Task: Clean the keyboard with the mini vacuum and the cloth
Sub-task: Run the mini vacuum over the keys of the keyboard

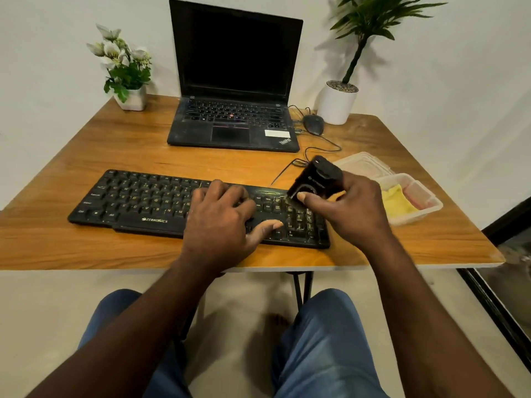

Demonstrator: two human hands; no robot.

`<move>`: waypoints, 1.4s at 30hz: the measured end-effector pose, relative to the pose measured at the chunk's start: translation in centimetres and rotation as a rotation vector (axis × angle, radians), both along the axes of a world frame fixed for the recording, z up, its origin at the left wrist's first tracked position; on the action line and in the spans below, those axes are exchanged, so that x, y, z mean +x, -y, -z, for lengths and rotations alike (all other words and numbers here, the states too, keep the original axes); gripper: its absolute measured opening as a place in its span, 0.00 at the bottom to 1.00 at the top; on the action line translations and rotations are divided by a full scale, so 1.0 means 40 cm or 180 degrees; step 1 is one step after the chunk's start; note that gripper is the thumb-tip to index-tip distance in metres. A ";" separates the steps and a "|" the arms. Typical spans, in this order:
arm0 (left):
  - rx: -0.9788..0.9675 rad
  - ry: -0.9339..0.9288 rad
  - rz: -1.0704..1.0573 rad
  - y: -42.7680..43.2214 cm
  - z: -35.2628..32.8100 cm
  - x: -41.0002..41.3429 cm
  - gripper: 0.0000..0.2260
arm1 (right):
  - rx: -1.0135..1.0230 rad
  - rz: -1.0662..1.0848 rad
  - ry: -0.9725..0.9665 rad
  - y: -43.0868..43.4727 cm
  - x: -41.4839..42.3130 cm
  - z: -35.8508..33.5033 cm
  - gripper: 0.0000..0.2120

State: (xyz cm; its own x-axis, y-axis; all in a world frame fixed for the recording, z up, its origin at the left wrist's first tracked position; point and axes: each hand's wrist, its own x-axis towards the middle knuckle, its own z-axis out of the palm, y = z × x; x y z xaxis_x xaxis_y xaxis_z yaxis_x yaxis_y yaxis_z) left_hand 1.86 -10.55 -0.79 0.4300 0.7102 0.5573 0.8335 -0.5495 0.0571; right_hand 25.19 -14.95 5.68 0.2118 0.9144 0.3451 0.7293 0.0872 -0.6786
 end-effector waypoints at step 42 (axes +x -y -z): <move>-0.3354 0.0569 0.0391 -0.439 -0.113 -0.061 0.07 | -0.0408 -0.1646 -0.0521 -0.417 -0.060 0.079 0.16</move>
